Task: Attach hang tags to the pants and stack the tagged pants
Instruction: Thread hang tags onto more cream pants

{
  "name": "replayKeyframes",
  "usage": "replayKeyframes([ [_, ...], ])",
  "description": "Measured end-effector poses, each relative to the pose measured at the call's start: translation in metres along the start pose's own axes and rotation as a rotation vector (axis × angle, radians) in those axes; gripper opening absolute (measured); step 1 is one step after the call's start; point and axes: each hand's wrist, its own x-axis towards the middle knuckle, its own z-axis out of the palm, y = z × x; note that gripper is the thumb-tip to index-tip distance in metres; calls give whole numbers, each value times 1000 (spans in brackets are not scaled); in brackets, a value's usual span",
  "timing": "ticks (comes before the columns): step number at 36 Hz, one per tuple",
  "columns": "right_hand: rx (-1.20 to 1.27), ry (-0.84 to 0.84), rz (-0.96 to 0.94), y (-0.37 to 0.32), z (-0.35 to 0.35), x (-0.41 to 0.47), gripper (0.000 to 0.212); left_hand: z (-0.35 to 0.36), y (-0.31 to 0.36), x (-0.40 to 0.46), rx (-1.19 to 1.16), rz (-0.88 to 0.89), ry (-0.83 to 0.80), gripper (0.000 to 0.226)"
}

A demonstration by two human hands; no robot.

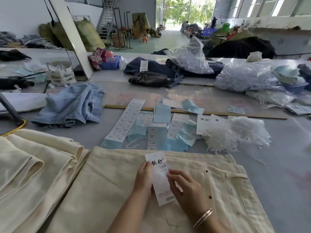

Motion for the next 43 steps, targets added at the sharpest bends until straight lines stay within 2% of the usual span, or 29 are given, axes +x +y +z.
replayKeyframes([
  [4, -76, -47, -38, -1, 1, 2, 14, 1, -8, 4, 62, 66, 17, 28],
  [11, -85, -112, -61, 1, 5, 1, 5, 0, -11, 8, 120, 99, 1, 27],
  [16, -141, -137, -121, 3, 7, 2, 6, -1, -10, 6, 108, 100, -85, 12],
  [20, -230, -149, -206, 2, 5, 2, 3, -1, -15, 9, 209, 146, -53, 11],
  [22, -261, -158, -216, 1, 3, 2, 13, 0, -13, 11, 161, 101, -39, 13],
  [27, -332, -302, -236, -5, -8, 1, 21, 6, -5, 15, 20, -10, -34, 14],
  [29, -313, -383, -258, -7, -15, -2, 20, 7, -3, 17, 67, 9, -20, 15],
  [31, -259, -424, -262, -3, -25, -3, 18, 10, 0, 19, 229, 95, -13, 18],
  [34, -157, -322, -152, 15, -45, 8, 13, 14, 5, 22, 519, 303, -21, 32],
  [36, -139, -164, 19, 37, -61, 23, 8, 18, 4, 22, 652, 422, -70, 45],
  [39, -180, -6, 308, 77, -84, 49, 16, 20, -7, 22, 857, 599, -129, 62],
  [43, -313, -24, 519, 125, -97, 77, 16, 17, -19, 20, 1112, 859, -46, 61],
])
